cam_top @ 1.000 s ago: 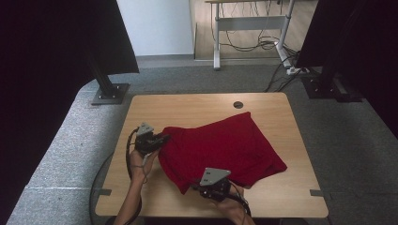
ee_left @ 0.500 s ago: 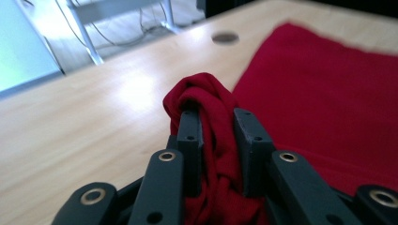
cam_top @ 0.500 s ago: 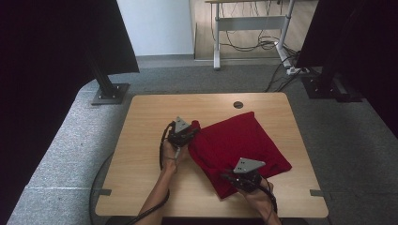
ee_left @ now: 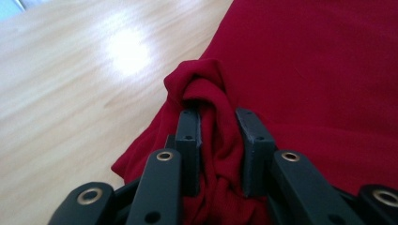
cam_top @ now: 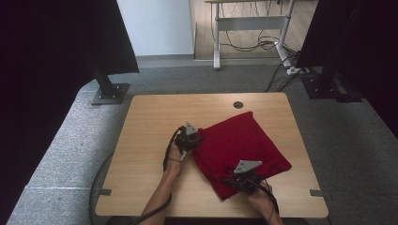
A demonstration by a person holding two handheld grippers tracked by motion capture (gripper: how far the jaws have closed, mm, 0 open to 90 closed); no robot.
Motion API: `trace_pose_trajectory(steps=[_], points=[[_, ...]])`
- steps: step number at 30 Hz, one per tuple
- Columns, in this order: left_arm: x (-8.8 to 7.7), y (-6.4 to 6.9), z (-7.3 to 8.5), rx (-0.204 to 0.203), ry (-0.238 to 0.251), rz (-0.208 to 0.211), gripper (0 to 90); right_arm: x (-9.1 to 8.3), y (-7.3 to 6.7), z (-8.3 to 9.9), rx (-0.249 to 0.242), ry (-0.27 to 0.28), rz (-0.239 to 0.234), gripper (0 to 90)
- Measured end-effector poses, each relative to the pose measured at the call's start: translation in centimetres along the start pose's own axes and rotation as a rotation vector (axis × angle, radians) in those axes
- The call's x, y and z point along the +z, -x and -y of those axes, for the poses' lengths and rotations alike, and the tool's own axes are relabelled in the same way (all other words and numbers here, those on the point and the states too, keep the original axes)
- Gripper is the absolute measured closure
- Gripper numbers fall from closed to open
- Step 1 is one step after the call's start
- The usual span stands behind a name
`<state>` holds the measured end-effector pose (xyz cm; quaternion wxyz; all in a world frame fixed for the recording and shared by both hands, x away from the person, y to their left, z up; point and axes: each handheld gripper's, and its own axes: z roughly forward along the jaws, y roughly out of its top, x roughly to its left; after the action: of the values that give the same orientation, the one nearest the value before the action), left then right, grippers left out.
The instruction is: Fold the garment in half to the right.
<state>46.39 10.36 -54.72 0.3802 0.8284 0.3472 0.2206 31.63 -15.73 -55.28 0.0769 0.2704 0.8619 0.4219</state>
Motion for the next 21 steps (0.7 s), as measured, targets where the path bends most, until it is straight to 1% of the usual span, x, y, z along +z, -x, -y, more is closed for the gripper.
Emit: trace_pose_trajectory(steps=[2,5,7,8,10,15,18,21], points=[[-0.5,-0.2,0.5,-0.001,-0.002,-0.002,72.7,0.4,-0.5,-0.2,-0.012,-0.004,-0.009,77.2],[-1.4,-0.8,1.4,-0.026,0.002,0.006,72.7,1.0,-1.4,-0.7,-0.038,-0.016,-0.021,76.4],[-2.1,-1.5,2.1,-0.065,0.001,0.023,72.6,1.5,-2.0,-1.0,-0.052,-0.021,-0.03,75.8],[-2.4,-1.7,2.4,-0.073,0.002,0.026,72.6,1.7,-2.4,-1.1,-0.053,-0.024,-0.039,74.3],[-3.1,-2.1,3.1,-0.09,0.006,0.026,72.6,2.2,-3.0,-1.4,-0.057,-0.02,-0.054,74.1],[-4.8,-3.0,4.6,-0.119,0.001,0.017,72.7,3.5,-4.6,-2.1,-0.08,-0.025,-0.083,74.2],[-5.8,-3.2,5.4,-0.126,-0.002,0.004,72.7,4.1,-5.5,-2.5,-0.086,-0.024,-0.103,74.3],[-6.7,-3.5,6.2,-0.142,-0.002,-0.002,72.8,4.7,-6.3,-2.8,-0.093,-0.024,-0.125,74.4]])
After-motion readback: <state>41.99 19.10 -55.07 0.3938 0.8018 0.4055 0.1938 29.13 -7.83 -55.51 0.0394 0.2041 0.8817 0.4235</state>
